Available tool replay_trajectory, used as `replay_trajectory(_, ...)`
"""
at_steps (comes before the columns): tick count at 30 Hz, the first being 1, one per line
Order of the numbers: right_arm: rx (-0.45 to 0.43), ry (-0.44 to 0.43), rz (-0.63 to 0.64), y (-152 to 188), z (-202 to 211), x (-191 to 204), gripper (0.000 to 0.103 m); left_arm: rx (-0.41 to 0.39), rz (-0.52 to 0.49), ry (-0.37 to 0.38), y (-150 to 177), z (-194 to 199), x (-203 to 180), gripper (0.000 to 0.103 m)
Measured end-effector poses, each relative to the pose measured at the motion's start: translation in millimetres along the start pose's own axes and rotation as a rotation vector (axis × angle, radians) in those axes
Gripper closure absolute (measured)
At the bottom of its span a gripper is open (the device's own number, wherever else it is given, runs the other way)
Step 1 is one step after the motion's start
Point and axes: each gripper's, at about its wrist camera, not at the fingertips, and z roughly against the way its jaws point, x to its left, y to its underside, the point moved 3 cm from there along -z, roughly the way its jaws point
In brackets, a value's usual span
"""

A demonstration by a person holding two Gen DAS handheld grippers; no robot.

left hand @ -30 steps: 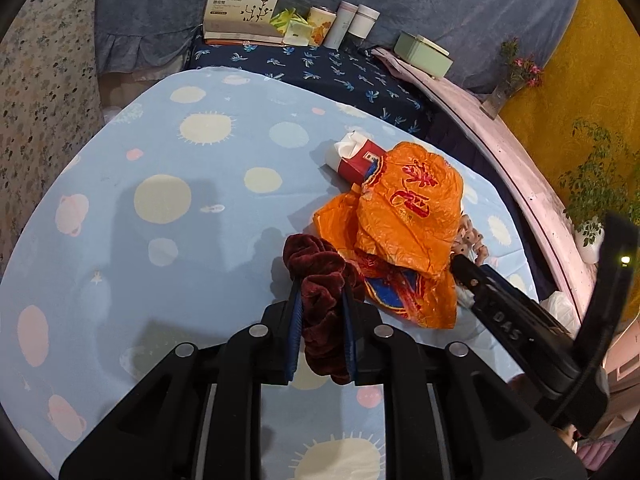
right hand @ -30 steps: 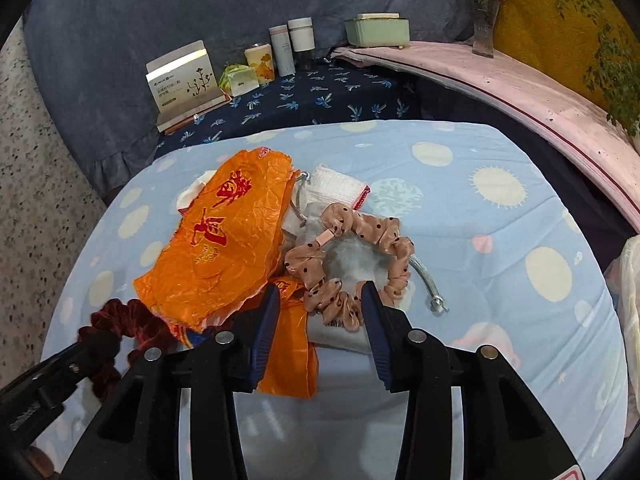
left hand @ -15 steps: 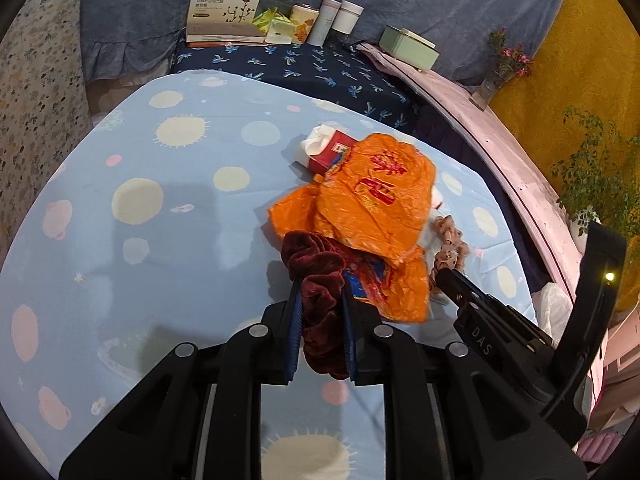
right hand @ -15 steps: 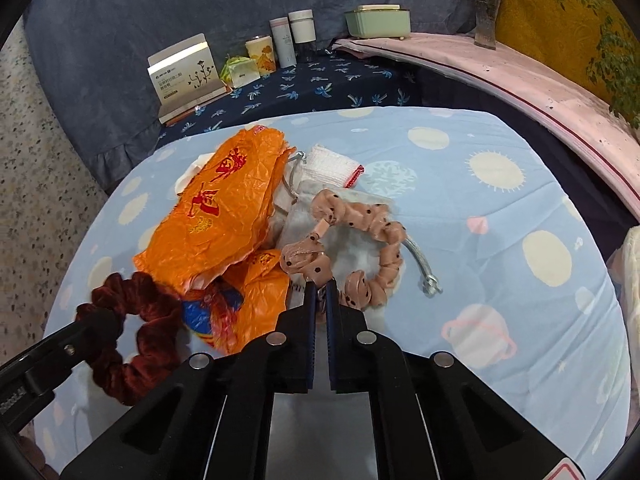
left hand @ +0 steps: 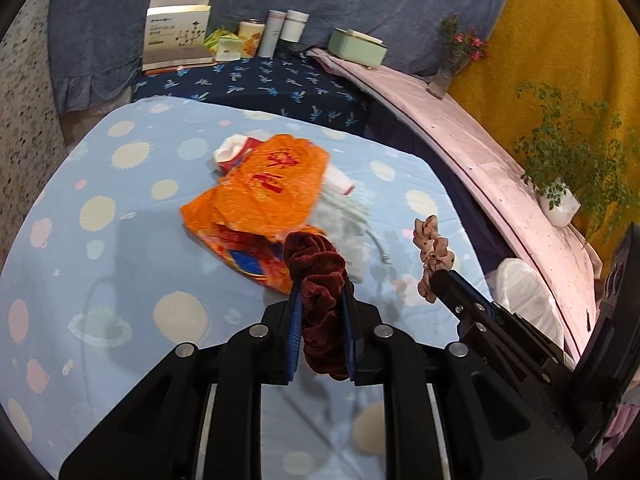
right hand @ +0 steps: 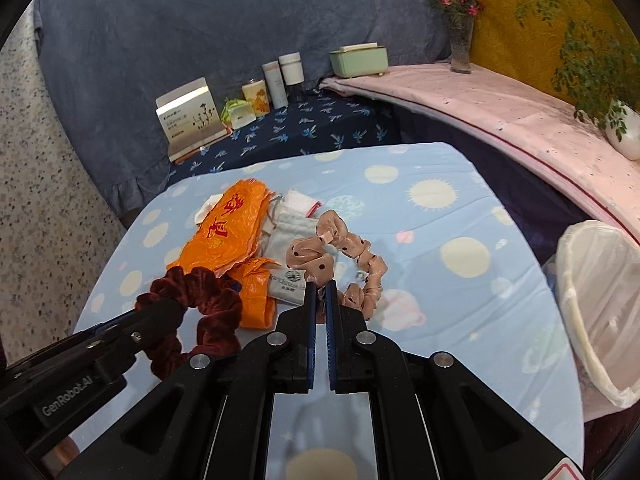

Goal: Collect trash
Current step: 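Carry the dark red and pink scrunchies to the wastebasket and open both grippers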

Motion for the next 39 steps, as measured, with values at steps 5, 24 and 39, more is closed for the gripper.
replay_trajectory(5, -0.027, 0.016, -0.037, 0.9, 23.5, -29.7, 0.098, 0.004, -0.053, 0.017, 6.9, 2.7, -37.8, 0.086)
replay_trajectory(24, -0.100, 0.138, -0.204, 17.5, 92.4, -171.4, 0.098, 0.050, -0.271, 0.136, 35.3, -17.2, -195.7, 0.086)
replay_trajectory(39, -0.098, 0.230, -0.332, 44.3, 109.6, -263.8, 0.098, 0.112, -0.377, 0.253, 59.5, -43.3, -290.9, 0.086)
